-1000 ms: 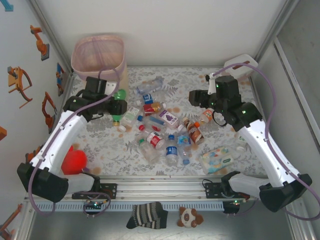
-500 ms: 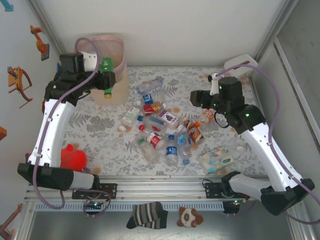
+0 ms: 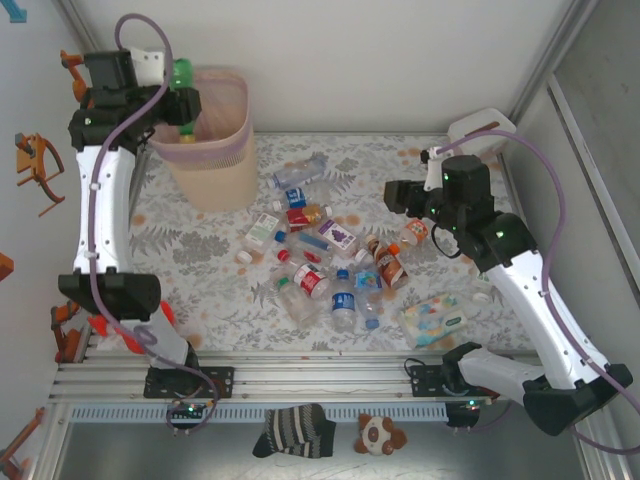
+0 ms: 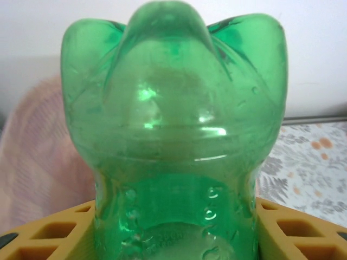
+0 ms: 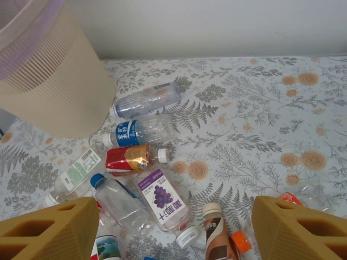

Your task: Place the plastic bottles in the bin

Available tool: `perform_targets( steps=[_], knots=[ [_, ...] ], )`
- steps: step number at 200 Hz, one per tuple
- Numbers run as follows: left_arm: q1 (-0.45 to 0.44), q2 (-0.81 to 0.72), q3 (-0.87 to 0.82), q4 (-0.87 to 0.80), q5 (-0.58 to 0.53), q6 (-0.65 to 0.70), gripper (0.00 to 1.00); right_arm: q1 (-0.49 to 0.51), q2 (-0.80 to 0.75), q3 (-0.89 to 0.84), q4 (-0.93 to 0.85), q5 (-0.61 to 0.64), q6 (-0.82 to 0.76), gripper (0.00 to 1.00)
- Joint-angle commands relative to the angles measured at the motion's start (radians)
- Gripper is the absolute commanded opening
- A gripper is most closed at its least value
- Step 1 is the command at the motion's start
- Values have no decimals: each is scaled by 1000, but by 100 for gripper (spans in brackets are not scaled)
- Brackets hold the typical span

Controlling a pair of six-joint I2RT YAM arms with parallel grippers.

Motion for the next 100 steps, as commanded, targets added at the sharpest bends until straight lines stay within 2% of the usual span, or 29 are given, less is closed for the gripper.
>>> perform_targets(
  steps=[1,34,62,100],
  knots=[
    [8,115,191,-121,-71,92,55,-5,-24,-1,15,24,17,74],
    [21,305,424,-210,-182,170,55,-5,-30,7,9,37,16,73],
    [34,364,411,-171,-236,201,54,-6,-39,8,3,58,11,74],
    [50,426,368,-138,-240,189,53,-8,-29,19,-1,64,3,74]
  ],
)
